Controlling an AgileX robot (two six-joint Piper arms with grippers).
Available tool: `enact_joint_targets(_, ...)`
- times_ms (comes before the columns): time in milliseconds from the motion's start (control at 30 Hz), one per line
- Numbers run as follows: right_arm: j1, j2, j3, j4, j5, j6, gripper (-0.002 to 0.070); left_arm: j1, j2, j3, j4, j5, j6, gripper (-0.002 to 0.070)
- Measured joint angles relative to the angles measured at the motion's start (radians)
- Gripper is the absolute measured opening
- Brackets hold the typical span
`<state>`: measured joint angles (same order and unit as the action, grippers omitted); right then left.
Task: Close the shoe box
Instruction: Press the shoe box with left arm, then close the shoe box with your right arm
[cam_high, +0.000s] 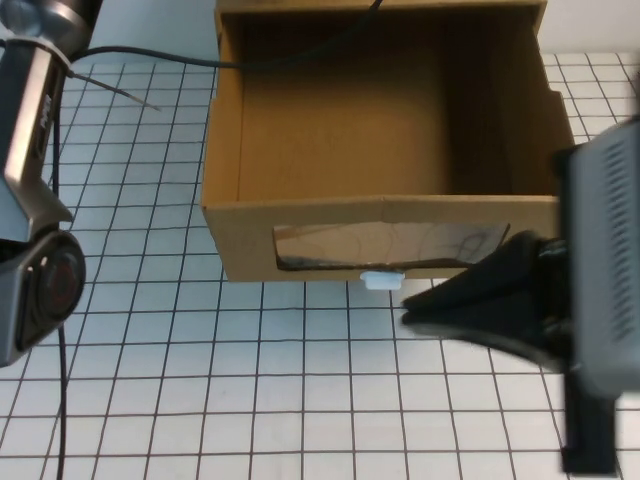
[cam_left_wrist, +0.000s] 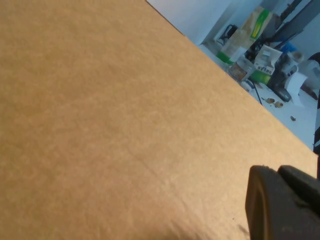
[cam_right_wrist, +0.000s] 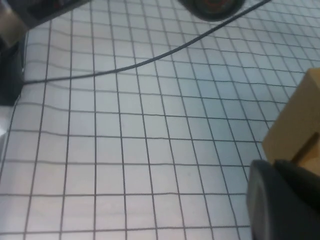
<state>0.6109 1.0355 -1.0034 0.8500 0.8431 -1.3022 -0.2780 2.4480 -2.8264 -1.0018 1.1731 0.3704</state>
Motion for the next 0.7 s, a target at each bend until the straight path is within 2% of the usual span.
enact_joint_targets(133, 0.117, 0.075, 0.005, -0.091, -0.106, -0.139, -0.0013, 0.000, 0.040, -0.084, 0.012, 0.016, -0.077, -0.0002)
enact_joint_targets(333, 0.278, 0.157, 0.109, -0.200, -0.446, -0.442, -0.0013, 0.000, 0.042, -0.092, 0.023, 0.022, -0.099, -0.0002)
enact_joint_targets(533, 0.298, 0.262, 0.160, -0.208, -0.710, -0.534, -0.0013, 0.000, 0.042, -0.096, 0.026, 0.029, -0.105, -0.0002)
enact_joint_targets(700, 0.293, 0.375, 0.135, -0.208, -0.805, -0.544, -0.0013, 0.000, 0.042, -0.096, 0.026, 0.030, -0.110, -0.0002)
